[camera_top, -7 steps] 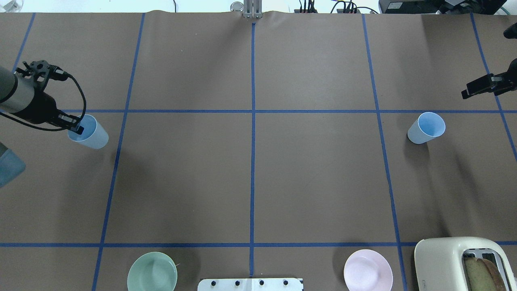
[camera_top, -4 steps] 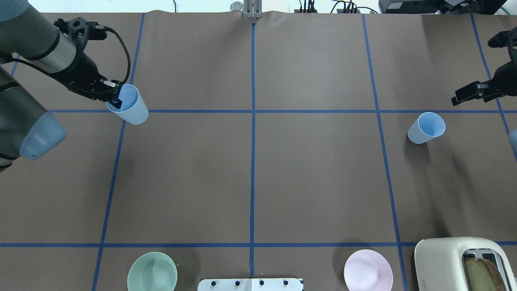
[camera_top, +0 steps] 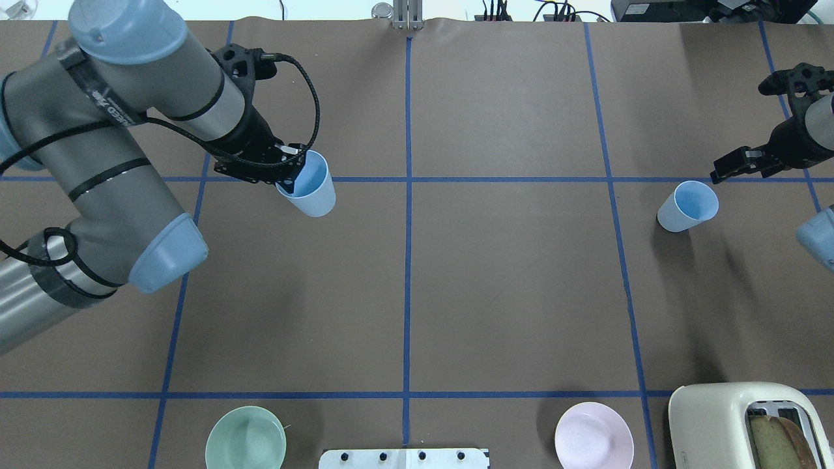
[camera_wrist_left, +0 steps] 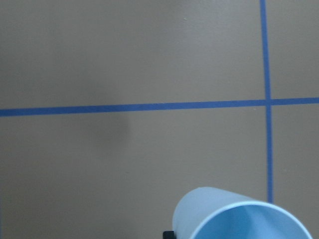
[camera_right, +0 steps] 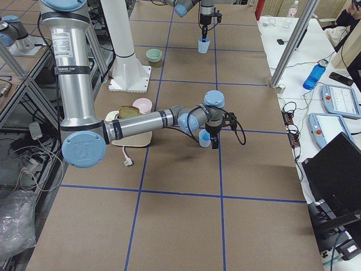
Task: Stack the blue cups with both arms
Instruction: 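Grasp the cup rim with the left gripper while the right gripper reaches its cup, then carry the cup to table center with left gripper while right grasps other cup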
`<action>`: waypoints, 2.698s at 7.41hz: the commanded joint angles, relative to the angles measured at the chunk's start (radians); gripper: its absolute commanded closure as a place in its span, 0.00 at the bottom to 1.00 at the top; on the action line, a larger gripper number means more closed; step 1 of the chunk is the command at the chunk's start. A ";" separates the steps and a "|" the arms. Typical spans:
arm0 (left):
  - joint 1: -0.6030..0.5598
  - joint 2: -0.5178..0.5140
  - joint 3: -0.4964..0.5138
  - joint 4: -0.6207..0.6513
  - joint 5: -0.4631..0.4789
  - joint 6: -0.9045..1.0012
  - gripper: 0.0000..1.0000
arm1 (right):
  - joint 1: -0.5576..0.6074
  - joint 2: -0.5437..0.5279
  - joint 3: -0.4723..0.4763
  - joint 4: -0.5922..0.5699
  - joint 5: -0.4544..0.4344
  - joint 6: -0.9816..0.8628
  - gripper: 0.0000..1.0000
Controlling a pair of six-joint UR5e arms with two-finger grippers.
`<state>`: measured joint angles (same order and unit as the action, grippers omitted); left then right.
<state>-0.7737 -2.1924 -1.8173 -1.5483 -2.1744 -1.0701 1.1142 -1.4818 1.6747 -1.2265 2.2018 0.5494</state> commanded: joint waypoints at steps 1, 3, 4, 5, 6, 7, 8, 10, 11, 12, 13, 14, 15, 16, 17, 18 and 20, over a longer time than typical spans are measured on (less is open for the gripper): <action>0.059 -0.065 0.032 0.000 0.056 -0.071 1.00 | -0.031 -0.009 -0.016 0.048 -0.011 0.035 0.01; 0.067 -0.070 0.038 0.000 0.070 -0.083 1.00 | -0.053 -0.009 -0.016 0.048 -0.031 0.047 0.01; 0.068 -0.072 0.038 0.000 0.070 -0.083 1.00 | -0.059 -0.009 -0.016 0.048 -0.034 0.049 0.01; 0.070 -0.076 0.042 0.000 0.070 -0.085 1.00 | -0.069 -0.009 -0.016 0.048 -0.048 0.053 0.01; 0.070 -0.076 0.042 0.000 0.071 -0.083 1.00 | -0.077 -0.009 -0.021 0.050 -0.053 0.055 0.01; 0.070 -0.079 0.044 0.000 0.071 -0.083 1.00 | -0.080 -0.009 -0.021 0.048 -0.053 0.055 0.04; 0.070 -0.092 0.053 0.000 0.071 -0.086 1.00 | -0.086 -0.009 -0.026 0.048 -0.053 0.055 0.15; 0.070 -0.098 0.064 0.000 0.071 -0.087 1.00 | -0.093 -0.006 -0.026 0.048 -0.051 0.104 1.00; 0.070 -0.099 0.064 0.000 0.070 -0.087 1.00 | -0.099 -0.003 -0.024 0.050 -0.053 0.116 1.00; 0.070 -0.099 0.065 -0.001 0.070 -0.087 1.00 | -0.100 0.000 -0.024 0.050 -0.053 0.116 1.00; 0.070 -0.102 0.072 -0.001 0.070 -0.087 1.00 | -0.100 0.001 -0.024 0.048 -0.051 0.116 1.00; 0.076 -0.130 0.108 -0.001 0.083 -0.096 1.00 | -0.099 0.023 -0.020 0.048 -0.042 0.115 1.00; 0.120 -0.151 0.137 -0.010 0.128 -0.126 1.00 | -0.099 0.038 -0.021 0.042 -0.036 0.115 1.00; 0.140 -0.156 0.148 -0.013 0.146 -0.129 1.00 | -0.077 0.070 -0.024 0.019 -0.019 0.112 1.00; 0.160 -0.156 0.162 -0.016 0.165 -0.146 1.00 | -0.029 0.105 -0.023 -0.040 0.030 0.101 1.00; 0.189 -0.158 0.182 -0.036 0.204 -0.160 1.00 | 0.005 0.147 -0.018 -0.103 0.064 0.099 1.00; 0.223 -0.176 0.283 -0.148 0.248 -0.200 1.00 | 0.021 0.237 -0.018 -0.206 0.068 0.099 1.00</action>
<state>-0.5709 -2.3547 -1.5938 -1.6333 -1.9532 -1.2486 1.1219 -1.2996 1.6559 -1.3684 2.2626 0.6495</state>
